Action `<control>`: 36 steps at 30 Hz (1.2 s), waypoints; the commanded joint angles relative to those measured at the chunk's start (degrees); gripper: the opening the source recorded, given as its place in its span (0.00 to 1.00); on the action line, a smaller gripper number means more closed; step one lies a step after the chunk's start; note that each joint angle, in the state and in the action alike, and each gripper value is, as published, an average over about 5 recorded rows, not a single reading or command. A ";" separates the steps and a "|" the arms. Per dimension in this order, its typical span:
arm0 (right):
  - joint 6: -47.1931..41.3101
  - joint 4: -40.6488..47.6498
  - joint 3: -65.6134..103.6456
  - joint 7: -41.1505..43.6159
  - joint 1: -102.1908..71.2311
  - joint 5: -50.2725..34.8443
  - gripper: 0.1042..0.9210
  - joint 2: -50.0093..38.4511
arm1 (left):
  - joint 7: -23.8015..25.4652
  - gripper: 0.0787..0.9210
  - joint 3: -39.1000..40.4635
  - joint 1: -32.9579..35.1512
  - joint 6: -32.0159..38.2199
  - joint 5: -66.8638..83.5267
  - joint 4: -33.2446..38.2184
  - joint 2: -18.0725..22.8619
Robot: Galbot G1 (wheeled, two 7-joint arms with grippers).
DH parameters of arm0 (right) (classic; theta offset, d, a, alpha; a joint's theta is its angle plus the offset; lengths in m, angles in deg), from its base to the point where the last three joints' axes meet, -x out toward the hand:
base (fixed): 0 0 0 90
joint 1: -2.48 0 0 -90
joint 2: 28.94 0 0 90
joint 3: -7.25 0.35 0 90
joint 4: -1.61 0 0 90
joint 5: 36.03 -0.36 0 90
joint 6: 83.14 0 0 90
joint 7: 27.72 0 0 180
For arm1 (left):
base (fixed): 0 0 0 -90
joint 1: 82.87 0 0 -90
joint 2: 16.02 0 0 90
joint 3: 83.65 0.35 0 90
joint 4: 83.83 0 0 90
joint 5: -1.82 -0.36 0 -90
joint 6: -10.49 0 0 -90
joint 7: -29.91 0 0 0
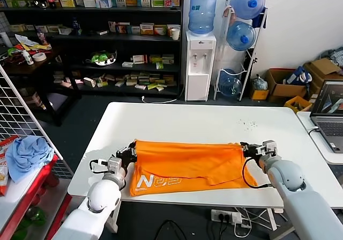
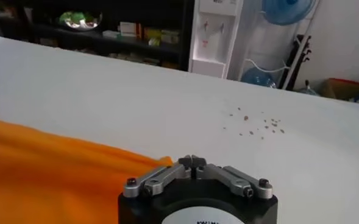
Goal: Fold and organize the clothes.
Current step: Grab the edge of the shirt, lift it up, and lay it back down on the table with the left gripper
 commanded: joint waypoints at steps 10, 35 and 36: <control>-2.30 -11.66 2.71 -2.46 -15.74 5.74 0.03 -1.46 | -0.44 0.04 -0.84 18.14 2.82 -2.98 10.69 1.04; -1.39 -14.65 2.22 -3.55 -14.61 3.39 0.83 -1.34 | -0.46 0.85 -1.31 12.52 -3.63 5.24 3.20 2.43; -1.44 -14.67 2.21 -3.57 -14.61 3.35 0.85 -1.34 | -0.43 0.85 -1.30 12.50 -3.58 5.35 3.24 2.38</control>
